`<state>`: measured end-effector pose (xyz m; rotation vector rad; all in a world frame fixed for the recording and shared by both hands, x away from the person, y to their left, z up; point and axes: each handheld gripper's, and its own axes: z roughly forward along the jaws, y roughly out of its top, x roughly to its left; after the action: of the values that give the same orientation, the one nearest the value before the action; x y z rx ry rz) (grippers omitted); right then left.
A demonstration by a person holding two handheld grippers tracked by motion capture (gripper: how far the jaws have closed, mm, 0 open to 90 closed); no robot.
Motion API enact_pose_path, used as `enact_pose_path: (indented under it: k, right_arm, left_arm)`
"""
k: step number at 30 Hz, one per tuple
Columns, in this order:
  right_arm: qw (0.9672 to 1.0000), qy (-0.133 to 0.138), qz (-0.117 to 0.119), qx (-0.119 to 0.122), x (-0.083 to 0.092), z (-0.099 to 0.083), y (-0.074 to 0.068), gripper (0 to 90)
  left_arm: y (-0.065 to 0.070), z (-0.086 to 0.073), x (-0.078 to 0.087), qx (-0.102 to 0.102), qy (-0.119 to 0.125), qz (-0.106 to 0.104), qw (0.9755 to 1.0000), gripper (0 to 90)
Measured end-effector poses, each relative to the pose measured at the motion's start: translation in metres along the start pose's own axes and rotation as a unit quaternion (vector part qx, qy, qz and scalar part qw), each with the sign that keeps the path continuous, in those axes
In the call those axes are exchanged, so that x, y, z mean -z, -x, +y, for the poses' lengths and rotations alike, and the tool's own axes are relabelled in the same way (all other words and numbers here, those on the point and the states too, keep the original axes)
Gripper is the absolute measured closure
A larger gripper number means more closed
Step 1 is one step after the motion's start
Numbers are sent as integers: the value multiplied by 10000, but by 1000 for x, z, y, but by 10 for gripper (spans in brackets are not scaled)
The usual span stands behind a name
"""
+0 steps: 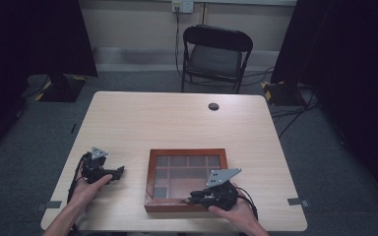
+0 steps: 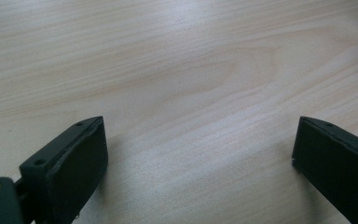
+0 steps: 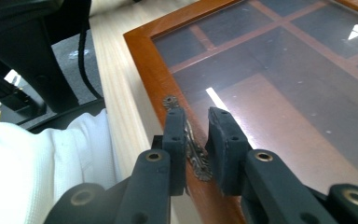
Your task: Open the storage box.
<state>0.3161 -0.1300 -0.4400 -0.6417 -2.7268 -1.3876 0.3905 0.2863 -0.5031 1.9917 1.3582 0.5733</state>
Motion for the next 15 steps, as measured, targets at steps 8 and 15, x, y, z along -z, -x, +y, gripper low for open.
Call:
enact_pose_path:
  k: [8, 15]
  right_arm:
    - [9999, -48, 37, 81, -4, 0, -1, 782]
    - [9997, -64, 35, 229, -4, 1, -2, 794]
  left_arm:
    - [3, 2, -2, 31, -4, 16, 10000, 20]
    - [3, 3, -3, 34, -36, 35, 10000, 16]
